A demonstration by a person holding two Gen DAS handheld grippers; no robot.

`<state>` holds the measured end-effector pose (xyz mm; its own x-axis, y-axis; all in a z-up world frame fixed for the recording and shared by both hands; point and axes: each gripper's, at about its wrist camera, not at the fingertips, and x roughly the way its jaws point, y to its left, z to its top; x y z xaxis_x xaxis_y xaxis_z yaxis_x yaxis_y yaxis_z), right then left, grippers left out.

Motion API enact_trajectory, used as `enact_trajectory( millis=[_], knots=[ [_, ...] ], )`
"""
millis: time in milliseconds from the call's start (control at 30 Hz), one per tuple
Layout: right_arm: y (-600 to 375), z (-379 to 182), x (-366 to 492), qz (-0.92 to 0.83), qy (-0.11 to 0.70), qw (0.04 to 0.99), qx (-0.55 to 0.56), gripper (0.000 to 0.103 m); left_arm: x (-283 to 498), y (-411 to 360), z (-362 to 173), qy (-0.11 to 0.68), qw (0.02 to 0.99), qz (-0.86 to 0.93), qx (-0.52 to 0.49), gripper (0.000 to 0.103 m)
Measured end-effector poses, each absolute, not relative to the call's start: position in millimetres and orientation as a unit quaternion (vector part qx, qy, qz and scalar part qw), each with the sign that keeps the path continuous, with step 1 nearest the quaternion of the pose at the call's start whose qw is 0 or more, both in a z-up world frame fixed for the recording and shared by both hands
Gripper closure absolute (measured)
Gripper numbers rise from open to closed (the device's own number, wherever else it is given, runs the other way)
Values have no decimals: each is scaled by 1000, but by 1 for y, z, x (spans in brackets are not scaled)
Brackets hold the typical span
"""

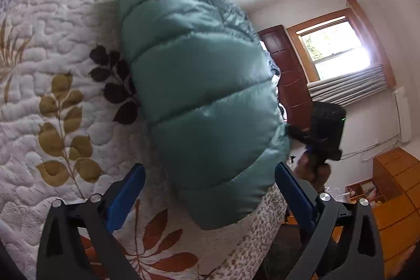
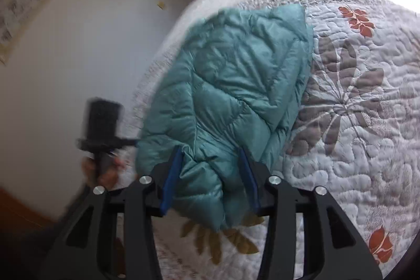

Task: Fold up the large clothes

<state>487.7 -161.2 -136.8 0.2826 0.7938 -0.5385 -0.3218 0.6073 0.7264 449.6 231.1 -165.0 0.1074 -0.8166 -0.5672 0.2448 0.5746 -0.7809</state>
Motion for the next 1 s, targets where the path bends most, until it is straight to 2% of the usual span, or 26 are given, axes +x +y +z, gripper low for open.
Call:
enact_trajectory(
  millis=[33, 67, 200, 367, 767, 833, 900, 933, 1000],
  knots=[
    [-178, -135, 492, 367, 461, 756, 285, 31, 449, 231, -167, 548, 695, -383, -263, 4],
    [-191, -135, 497, 359, 451, 755, 313, 4, 448, 230, -170, 547, 691, -388, -270, 4],
    [-210, -175, 540, 348, 495, 682, 411, 2, 450, 224, -184, 533, 679, -394, -314, 4],
    [-191, -220, 583, 342, 556, 633, 416, 2, 461, 215, -204, 529, 654, -395, -370, 4],
    [-157, -220, 635, 392, 558, 608, 407, 2, 479, 180, -208, 528, 639, -414, -377, 4],
    [-155, -221, 636, 395, 551, 611, 409, 4, 479, 186, -208, 528, 638, -412, -380, 4],
    [-154, -232, 619, 404, 544, 609, 412, 41, 475, 193, -209, 527, 638, -409, -384, 6],
    [-156, -234, 616, 405, 539, 610, 417, 43, 470, 196, -212, 529, 638, -408, -384, 8],
    [-155, -229, 610, 408, 529, 620, 412, 52, 472, 199, -209, 532, 639, -406, -379, 22]
  ],
)
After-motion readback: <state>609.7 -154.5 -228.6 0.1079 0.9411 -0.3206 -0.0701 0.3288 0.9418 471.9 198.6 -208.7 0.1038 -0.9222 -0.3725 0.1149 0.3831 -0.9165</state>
